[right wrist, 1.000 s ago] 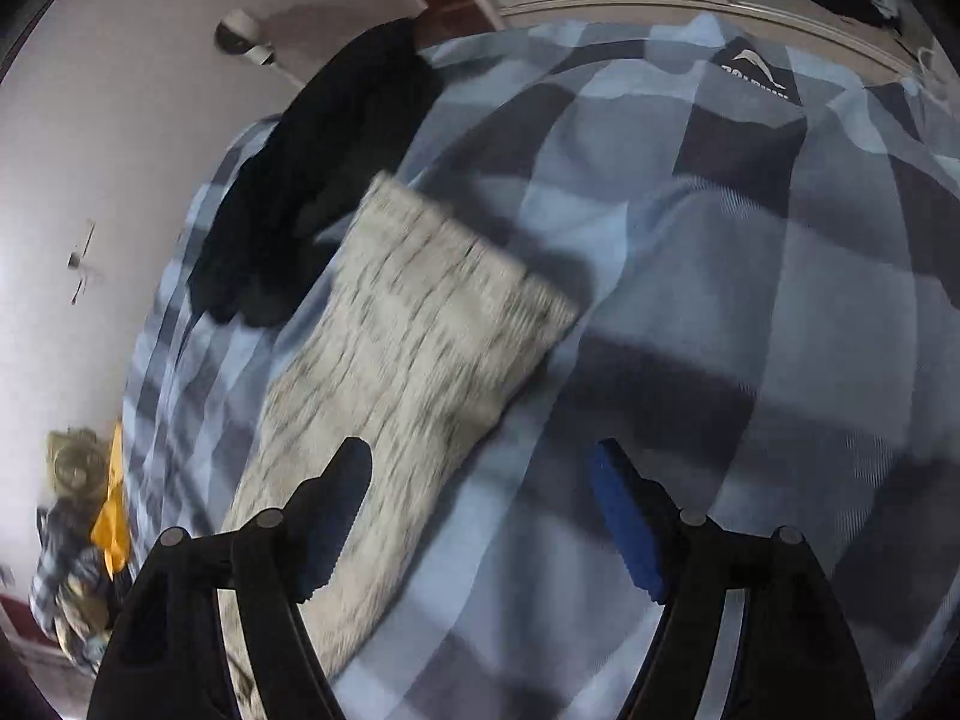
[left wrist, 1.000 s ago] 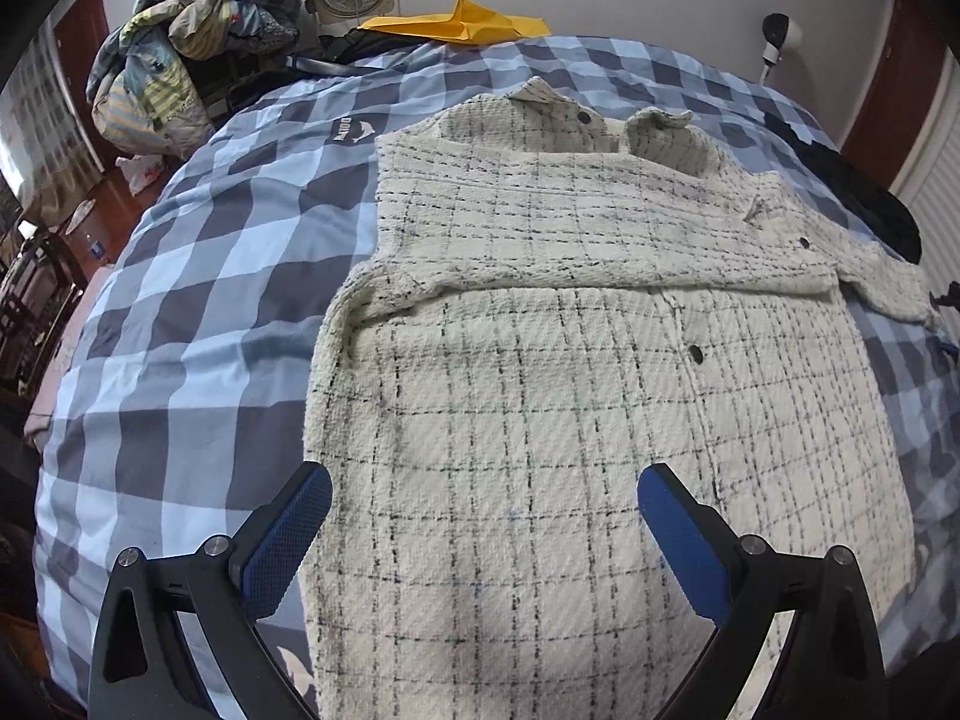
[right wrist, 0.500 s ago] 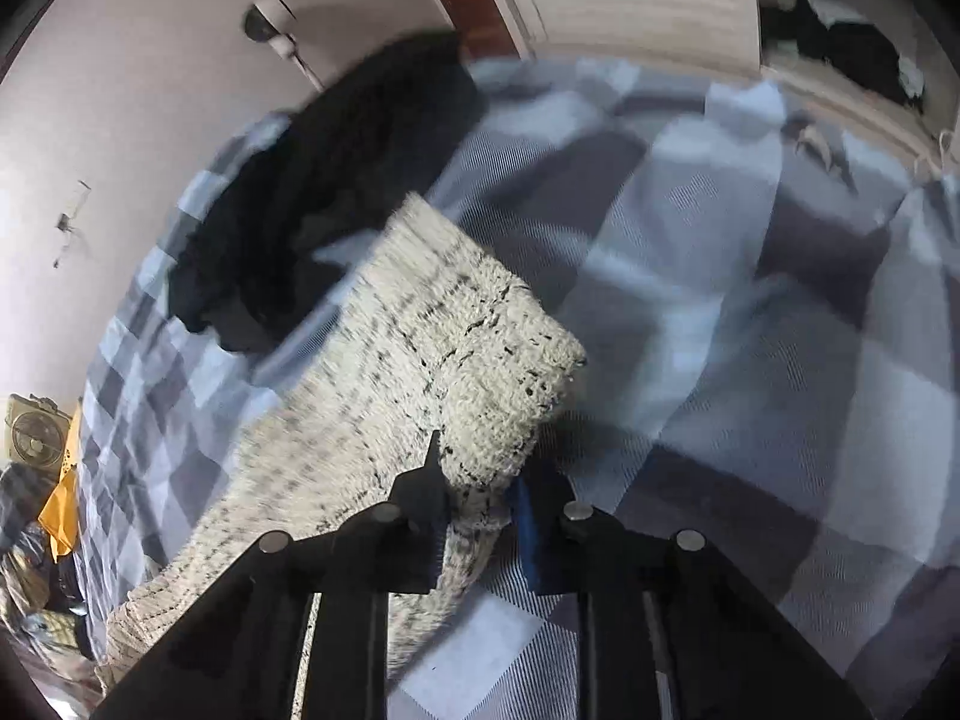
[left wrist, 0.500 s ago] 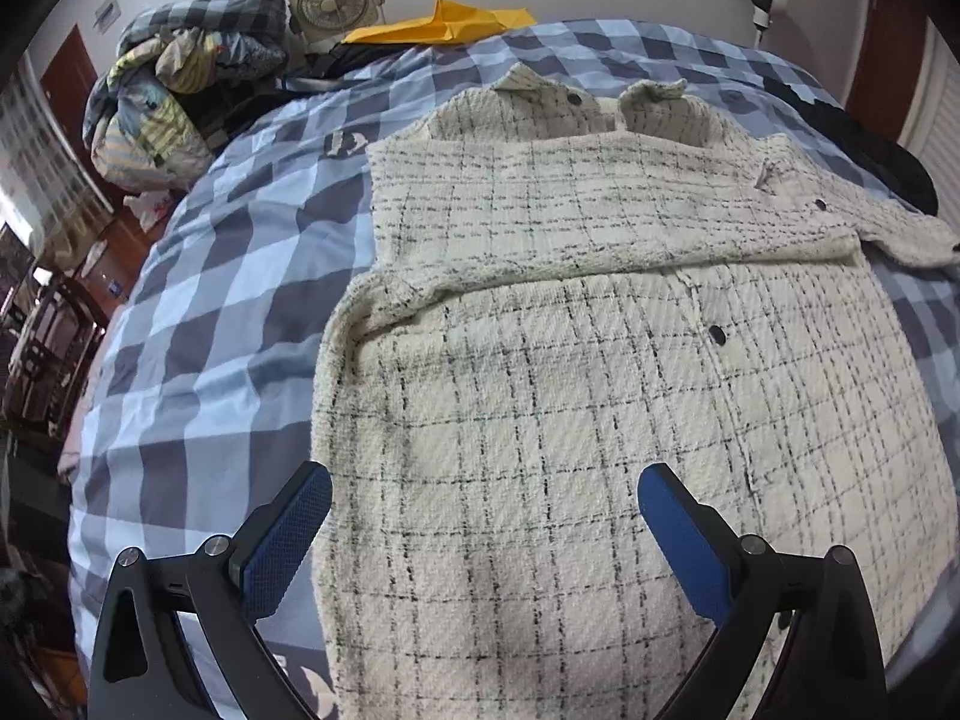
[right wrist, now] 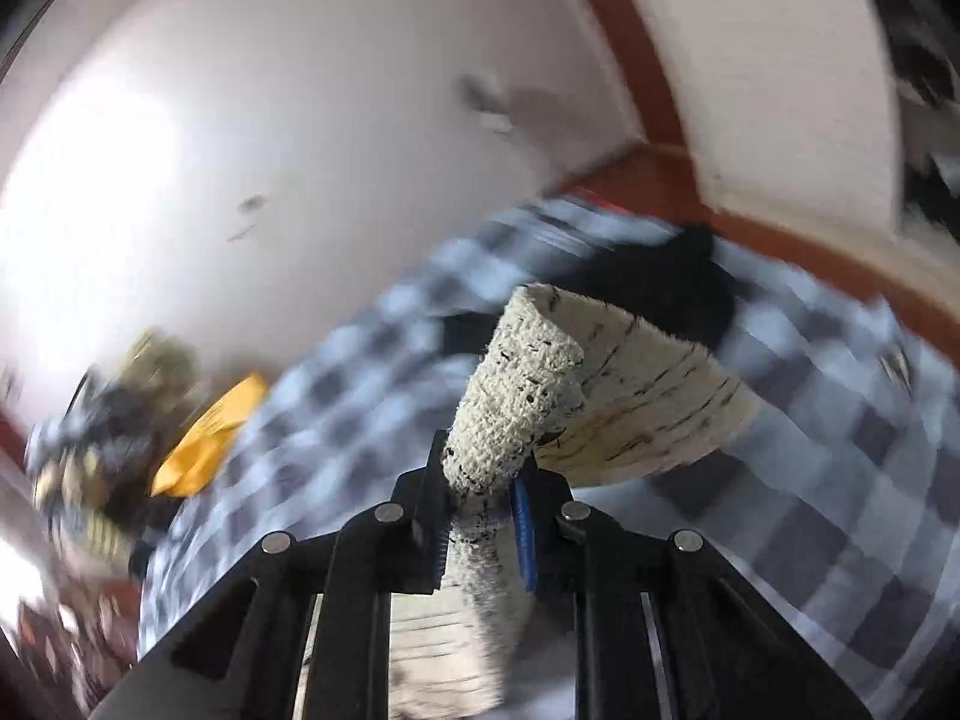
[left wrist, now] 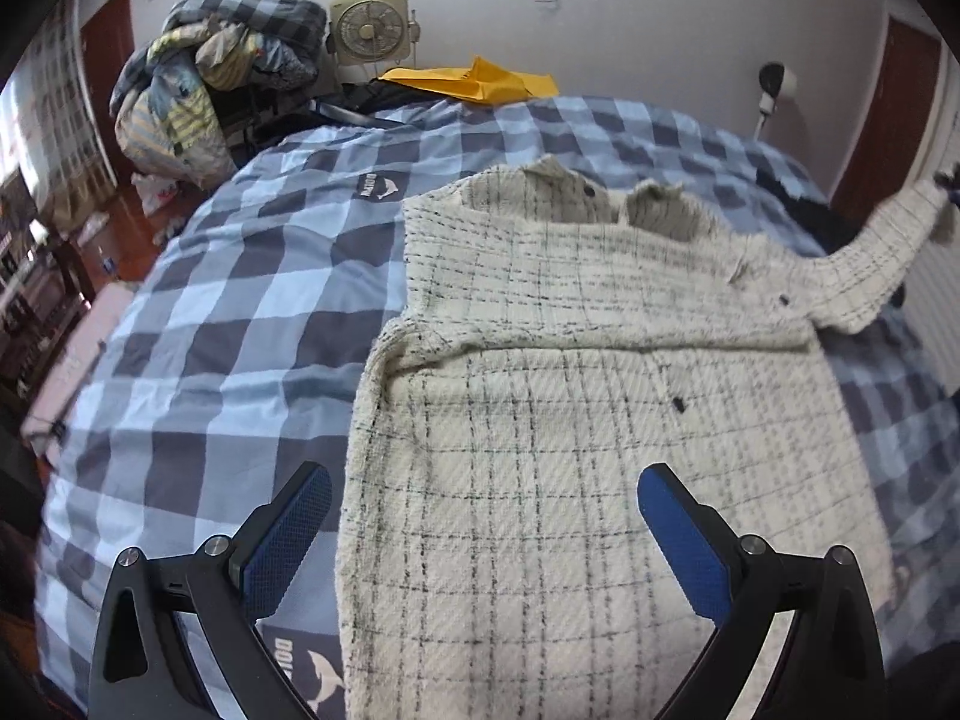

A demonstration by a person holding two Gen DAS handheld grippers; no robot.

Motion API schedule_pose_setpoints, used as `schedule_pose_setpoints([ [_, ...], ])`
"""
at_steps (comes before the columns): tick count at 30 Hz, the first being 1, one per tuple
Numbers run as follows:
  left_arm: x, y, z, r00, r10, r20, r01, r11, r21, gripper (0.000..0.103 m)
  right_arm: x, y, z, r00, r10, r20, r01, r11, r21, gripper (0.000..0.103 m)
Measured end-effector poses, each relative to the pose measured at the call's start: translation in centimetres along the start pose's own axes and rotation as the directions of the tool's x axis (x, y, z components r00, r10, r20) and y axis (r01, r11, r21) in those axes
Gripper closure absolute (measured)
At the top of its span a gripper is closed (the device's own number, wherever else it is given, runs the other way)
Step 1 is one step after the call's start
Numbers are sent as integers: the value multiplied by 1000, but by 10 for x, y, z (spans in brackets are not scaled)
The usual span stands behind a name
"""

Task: Fold small clothes
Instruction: 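Grasp the other sleeve with the right gripper and fold it across the body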

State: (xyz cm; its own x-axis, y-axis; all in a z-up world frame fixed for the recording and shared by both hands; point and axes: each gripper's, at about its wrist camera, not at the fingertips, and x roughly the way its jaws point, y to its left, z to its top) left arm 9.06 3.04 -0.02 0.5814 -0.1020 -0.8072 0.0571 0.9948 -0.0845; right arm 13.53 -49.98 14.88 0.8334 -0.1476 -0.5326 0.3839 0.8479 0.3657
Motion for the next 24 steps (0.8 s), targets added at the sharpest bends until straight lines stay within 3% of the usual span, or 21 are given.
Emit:
schedule_pose_setpoints([
  [4,-15,23,2,998,-62,22,64,994,-93,0,-15,126,-31,995,95,17,-89,969,-230,89],
  [7,-28,43,5,996,-60,63,70,985,-160,0,-14,215,-74,986,169,-16,-164,923,-349,89],
  [12,-39,74,8,993,-18,113,46,968,-248,0,20,346,-184,941,276,-195,-336,836,-434,89],
  [15,-37,84,12,993,-2,117,33,965,-262,0,55,395,-256,906,289,-310,-402,817,-413,89],
  [17,-35,87,11,994,4,112,25,966,-259,0,87,419,-314,867,261,-424,-432,817,-381,82],
  [18,-35,88,11,994,11,111,18,966,-258,0,103,425,-343,827,249,-505,-458,819,-346,77],
  [19,-35,90,11,993,22,112,7,966,-259,0,117,427,-363,784,223,-579,-469,824,-318,61],
  [22,-37,96,11,992,40,117,-7,962,-274,0,131,417,-419,606,205,-769,-528,826,-196,57],
  [23,-39,99,11,992,41,121,-4,958,-288,0,126,414,-421,579,209,-788,-548,816,-186,57],
  [24,-39,102,11,991,40,125,0,953,-302,0,118,405,-419,574,204,-793,-558,806,-196,56],
])
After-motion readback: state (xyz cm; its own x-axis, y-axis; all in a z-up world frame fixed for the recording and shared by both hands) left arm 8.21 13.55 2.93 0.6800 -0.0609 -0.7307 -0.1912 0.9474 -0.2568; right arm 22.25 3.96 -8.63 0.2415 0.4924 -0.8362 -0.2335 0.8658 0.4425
